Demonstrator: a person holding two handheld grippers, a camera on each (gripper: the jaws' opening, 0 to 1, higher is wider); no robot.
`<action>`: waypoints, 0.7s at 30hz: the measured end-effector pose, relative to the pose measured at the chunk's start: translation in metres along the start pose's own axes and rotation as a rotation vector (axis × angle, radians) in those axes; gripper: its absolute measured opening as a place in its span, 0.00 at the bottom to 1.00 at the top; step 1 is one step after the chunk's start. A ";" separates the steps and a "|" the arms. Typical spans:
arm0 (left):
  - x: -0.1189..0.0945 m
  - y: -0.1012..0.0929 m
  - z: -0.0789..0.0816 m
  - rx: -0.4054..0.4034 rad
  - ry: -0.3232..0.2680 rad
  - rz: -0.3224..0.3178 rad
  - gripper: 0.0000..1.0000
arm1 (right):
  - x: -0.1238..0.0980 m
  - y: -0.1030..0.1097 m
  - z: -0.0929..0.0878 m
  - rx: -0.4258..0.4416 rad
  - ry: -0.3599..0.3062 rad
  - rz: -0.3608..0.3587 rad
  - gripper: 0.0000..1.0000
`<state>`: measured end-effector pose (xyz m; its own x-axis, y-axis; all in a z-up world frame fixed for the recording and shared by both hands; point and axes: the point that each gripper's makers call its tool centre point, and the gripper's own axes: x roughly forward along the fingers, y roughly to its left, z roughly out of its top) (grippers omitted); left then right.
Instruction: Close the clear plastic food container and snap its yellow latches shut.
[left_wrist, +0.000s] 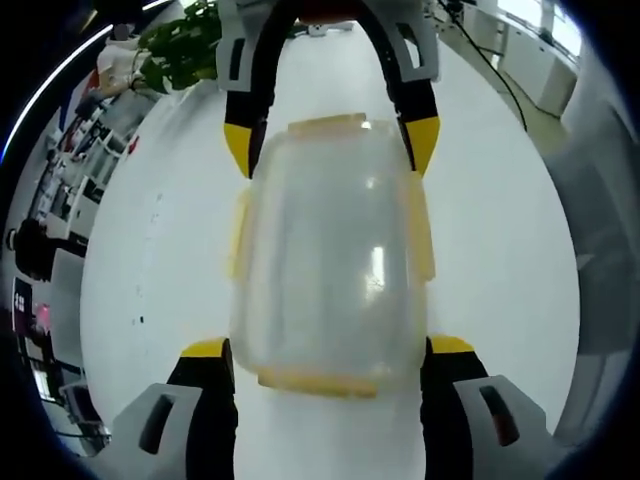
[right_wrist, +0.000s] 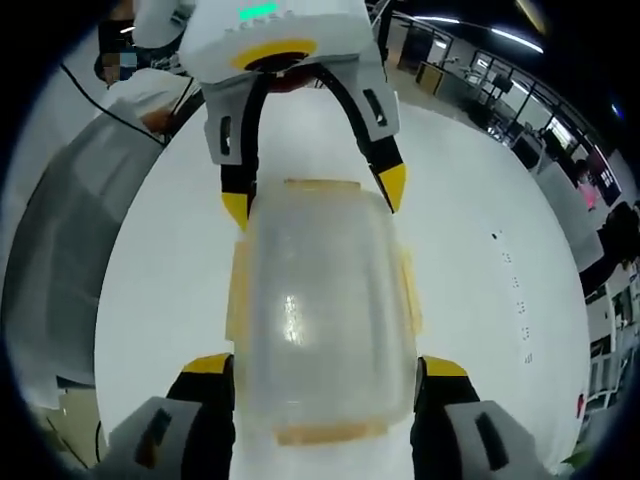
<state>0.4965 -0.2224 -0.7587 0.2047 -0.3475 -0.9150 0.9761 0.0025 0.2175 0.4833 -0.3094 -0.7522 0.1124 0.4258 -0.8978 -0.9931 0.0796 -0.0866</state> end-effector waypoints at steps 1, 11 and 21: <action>-0.001 0.000 -0.002 0.000 0.002 0.000 0.73 | 0.001 0.001 0.003 -0.001 0.001 0.001 0.72; -0.011 -0.006 -0.028 -0.014 -0.009 0.005 0.73 | 0.013 0.008 0.026 -0.012 0.008 0.004 0.72; -0.024 -0.013 -0.055 -0.019 -0.006 0.007 0.73 | 0.025 0.016 0.053 -0.018 0.013 0.007 0.72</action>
<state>0.4831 -0.1623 -0.7587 0.2116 -0.3531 -0.9113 0.9757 0.0227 0.2178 0.4719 -0.2498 -0.7531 0.1051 0.4146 -0.9039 -0.9943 0.0601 -0.0880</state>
